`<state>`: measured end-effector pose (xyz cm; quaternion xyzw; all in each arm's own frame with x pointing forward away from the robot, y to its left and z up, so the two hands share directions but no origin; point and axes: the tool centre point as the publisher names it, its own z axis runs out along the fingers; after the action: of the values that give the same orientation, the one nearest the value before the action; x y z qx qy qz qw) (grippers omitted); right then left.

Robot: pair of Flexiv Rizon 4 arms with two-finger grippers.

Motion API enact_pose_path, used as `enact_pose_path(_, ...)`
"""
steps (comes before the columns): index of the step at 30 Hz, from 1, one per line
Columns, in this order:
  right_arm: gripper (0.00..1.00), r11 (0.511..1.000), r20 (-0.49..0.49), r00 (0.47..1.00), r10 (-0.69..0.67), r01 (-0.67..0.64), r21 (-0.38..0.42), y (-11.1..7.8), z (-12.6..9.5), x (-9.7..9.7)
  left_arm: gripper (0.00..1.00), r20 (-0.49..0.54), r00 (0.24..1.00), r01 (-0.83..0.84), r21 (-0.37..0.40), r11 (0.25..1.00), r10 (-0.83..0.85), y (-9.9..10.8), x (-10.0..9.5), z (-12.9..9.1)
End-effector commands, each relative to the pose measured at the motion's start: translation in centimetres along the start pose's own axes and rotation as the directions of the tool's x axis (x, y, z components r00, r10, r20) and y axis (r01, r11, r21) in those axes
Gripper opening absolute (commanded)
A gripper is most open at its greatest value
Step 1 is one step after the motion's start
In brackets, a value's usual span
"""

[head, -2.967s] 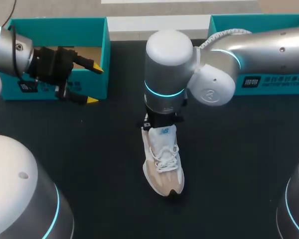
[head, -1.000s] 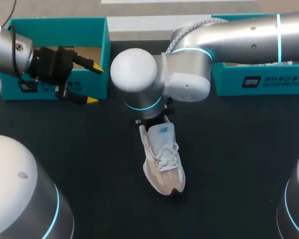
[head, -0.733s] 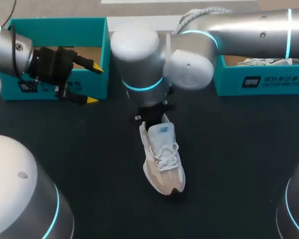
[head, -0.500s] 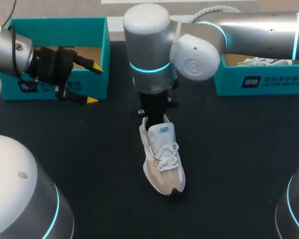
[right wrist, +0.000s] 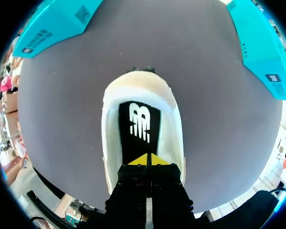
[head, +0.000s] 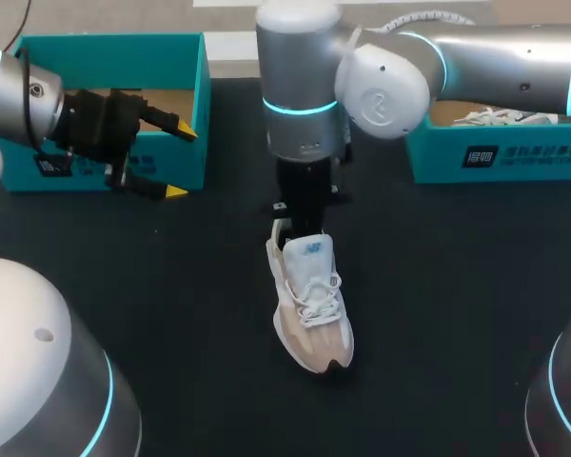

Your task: Take the shoe out of the shoebox, open the shoe tongue, remove and reinsert the insole, then place the shoe into the shoebox

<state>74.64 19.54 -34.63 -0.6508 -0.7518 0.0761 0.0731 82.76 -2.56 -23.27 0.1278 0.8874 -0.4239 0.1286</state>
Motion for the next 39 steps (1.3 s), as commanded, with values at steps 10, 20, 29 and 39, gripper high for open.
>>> enact_pose_path(10,1.00,0.999,-0.037,0.999,-0.018,0.019,0.049,-1.4,1.3,0.2,1.00,-0.001,1.000,-0.001,-0.001,1.000,0.001,0.0,0.0,0.0)
enact_pose_path(20,1.00,0.997,-0.030,0.998,-0.050,0.051,0.055,-1.4,1.6,0.6,1.00,-0.001,1.000,-0.001,-0.001,1.000,0.001,0.0,0.0,0.0)
enact_pose_path(29,1.00,0.996,-0.034,0.997,-0.074,0.076,0.054,-1.4,1.8,1.0,1.00,-0.001,1.000,-0.001,-0.001,1.000,0.001,0.0,0.0,0.0)
enact_pose_path(39,1.00,0.996,-0.033,0.996,-0.080,0.082,0.039,-1.8,0.6,1.0,1.00,-0.001,1.000,-0.001,-0.001,1.000,0.001,0.0,0.0,0.0)
